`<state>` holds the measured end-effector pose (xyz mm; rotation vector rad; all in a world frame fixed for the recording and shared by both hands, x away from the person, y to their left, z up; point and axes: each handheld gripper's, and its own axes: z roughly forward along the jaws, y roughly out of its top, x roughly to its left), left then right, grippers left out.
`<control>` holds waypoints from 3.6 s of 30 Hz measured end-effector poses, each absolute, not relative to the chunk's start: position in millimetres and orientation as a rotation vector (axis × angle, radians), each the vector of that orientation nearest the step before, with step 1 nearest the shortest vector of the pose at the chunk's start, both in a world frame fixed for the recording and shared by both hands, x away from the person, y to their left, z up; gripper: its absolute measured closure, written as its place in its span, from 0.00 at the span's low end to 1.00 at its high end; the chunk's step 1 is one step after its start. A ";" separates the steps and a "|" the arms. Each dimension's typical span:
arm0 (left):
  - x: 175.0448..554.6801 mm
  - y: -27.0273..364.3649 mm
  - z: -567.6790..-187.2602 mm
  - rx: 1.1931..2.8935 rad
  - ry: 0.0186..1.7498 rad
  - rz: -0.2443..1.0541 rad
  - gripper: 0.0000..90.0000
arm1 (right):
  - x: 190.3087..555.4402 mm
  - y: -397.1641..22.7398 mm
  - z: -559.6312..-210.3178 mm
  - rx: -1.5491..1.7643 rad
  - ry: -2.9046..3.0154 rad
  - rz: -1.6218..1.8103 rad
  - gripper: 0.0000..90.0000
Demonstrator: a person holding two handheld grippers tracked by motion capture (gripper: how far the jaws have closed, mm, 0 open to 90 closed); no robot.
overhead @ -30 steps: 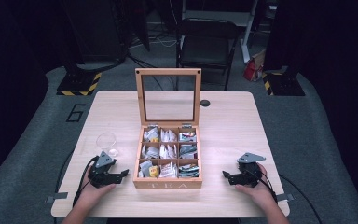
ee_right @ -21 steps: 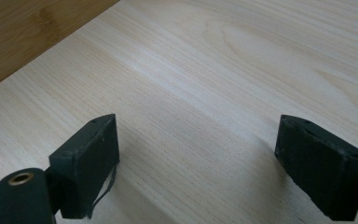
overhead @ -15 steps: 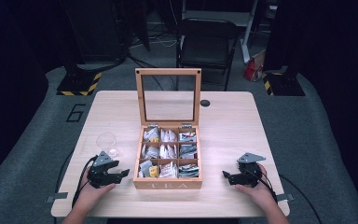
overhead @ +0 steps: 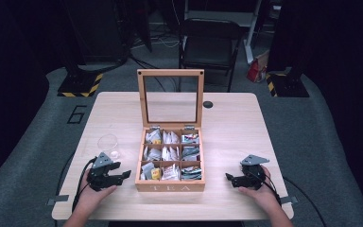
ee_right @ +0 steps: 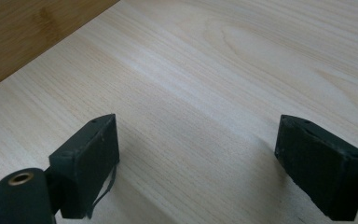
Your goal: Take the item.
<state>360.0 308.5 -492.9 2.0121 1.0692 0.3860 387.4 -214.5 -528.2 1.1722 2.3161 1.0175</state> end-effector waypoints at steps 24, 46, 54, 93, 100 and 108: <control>355.2 302.3 -465.4 1.978 1.056 0.411 0.48 | 387.4 -214.5 -528.2 1.172 2.316 1.017 0.14; 366.4 286.4 -449.9 2.016 1.022 0.367 0.50 | 387.5 -214.6 -528.3 1.171 2.316 1.017 0.14; 370.4 280.7 -444.1 2.013 1.016 0.367 0.52 | 387.5 -214.6 -528.2 1.171 2.316 1.018 0.14; 374.5 244.3 -443.8 2.030 0.936 0.283 0.59 | 387.5 -214.6 -528.2 1.172 2.316 1.018 0.14; 374.5 241.5 -447.9 2.034 0.932 0.272 0.61 | 387.5 -214.6 -528.2 1.171 2.316 1.018 0.14; 376.4 239.8 -452.3 2.033 0.945 0.242 0.63 | 387.5 -214.5 -528.3 1.171 2.317 1.018 0.14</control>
